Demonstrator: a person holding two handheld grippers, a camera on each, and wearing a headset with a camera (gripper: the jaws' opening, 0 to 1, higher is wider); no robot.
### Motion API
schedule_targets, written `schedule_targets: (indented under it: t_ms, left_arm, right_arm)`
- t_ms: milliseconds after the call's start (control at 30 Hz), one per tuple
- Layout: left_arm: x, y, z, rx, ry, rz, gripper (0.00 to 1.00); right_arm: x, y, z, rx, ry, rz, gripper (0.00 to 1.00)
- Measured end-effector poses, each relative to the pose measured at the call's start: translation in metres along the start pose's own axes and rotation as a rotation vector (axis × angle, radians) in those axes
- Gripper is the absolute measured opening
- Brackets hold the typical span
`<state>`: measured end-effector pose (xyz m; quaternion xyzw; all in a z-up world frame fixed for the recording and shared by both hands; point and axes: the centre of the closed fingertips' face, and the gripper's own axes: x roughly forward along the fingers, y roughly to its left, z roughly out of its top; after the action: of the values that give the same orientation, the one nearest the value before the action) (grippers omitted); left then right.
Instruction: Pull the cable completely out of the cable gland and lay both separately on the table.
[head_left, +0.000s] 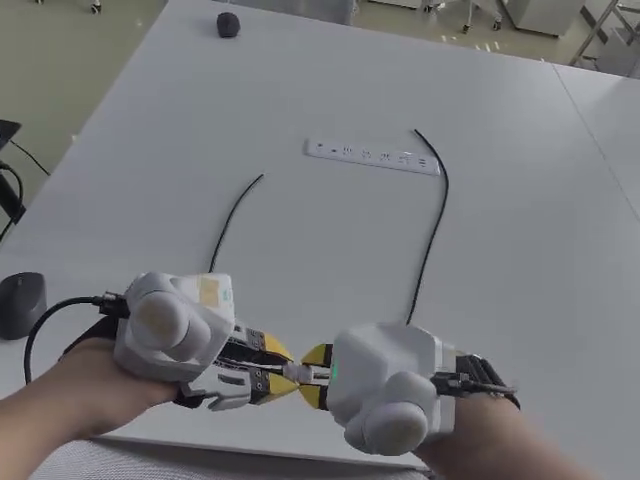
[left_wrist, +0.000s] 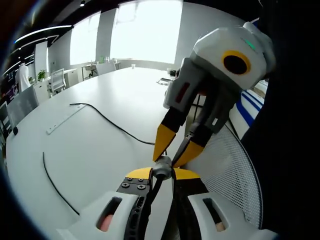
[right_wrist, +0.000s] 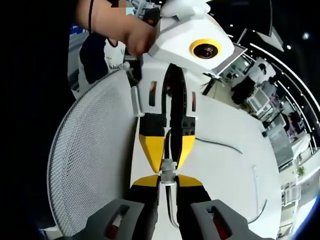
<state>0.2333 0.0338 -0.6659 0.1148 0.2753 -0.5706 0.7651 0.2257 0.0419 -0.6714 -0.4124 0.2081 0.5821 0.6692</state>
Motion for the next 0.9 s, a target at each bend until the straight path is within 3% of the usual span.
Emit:
schedule_targets:
  t_ms: [467,733,833,900]
  left_arm:
    - [-0.002,0.0,0.011,0.018,-0.038,0.01,0.15]
    - [-0.009,0.0,0.019,0.06,-0.066,0.013,0.15]
    - [-0.01,0.002,0.021,0.083,-0.079,0.018,0.15]
    - [-0.01,0.003,0.021,0.084,-0.079,0.02,0.15]
  right_arm:
    - [-0.009,-0.007,0.002,-0.047,-0.027,-0.02,0.07]
    - [-0.016,-0.013,0.009,-0.062,-0.043,-0.028,0.08]
    - [-0.017,-0.016,0.011,-0.044,-0.051,-0.028,0.08]
    - [-0.018,-0.017,0.012,0.008,-0.056,-0.022,0.08]
